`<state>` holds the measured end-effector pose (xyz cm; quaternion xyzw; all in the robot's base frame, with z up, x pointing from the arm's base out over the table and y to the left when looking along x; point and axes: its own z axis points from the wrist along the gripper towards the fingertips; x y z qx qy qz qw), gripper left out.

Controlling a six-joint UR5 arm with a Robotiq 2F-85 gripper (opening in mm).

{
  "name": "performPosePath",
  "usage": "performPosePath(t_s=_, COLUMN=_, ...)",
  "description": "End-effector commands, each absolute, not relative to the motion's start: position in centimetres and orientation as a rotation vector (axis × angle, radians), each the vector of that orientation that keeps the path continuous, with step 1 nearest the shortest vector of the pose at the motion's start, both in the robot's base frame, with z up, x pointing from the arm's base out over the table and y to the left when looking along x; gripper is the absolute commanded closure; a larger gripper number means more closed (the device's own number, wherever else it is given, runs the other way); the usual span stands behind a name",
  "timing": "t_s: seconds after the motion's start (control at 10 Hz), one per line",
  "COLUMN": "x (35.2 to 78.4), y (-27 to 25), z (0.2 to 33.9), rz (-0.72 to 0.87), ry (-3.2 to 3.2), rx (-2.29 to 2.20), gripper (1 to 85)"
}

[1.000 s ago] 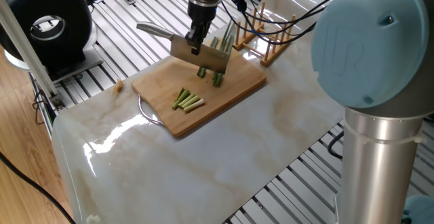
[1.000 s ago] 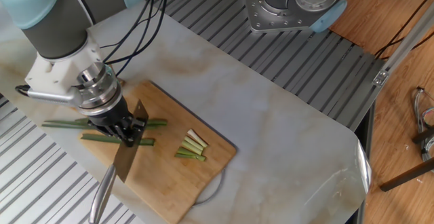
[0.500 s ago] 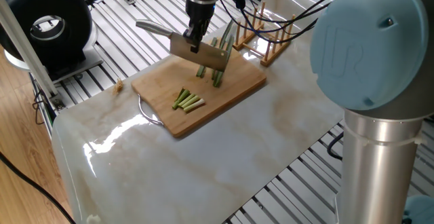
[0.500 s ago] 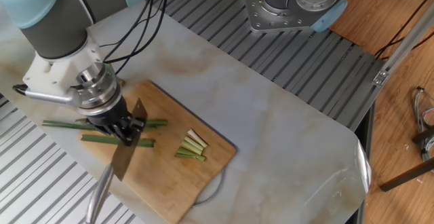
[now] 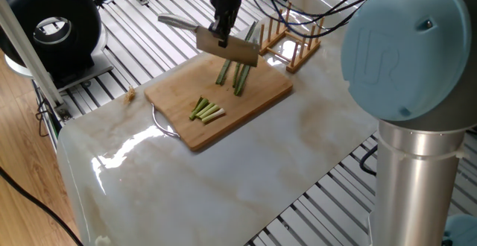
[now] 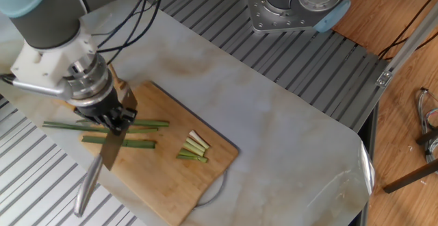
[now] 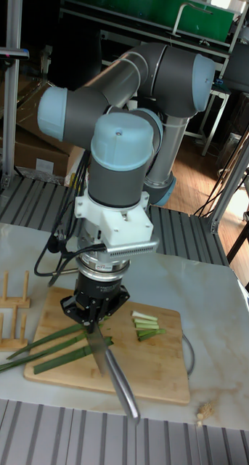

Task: Chop the green garlic

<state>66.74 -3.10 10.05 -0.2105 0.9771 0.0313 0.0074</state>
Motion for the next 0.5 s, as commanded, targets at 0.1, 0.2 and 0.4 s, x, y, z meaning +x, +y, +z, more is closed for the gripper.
performPosePath(t_s=0.1, x=65.7, y=-5.44, z=11.08, rz=0.039, ry=3.074, rx=-0.632, gripper=84.3)
performPosePath(t_s=0.2, x=66.02, y=-5.55, z=10.86, rz=0.027, ry=3.062, rx=-0.622, gripper=84.3)
performPosePath(t_s=0.4, x=66.46, y=-5.74, z=10.44, rz=0.007, ry=3.048, rx=-0.62, gripper=84.3)
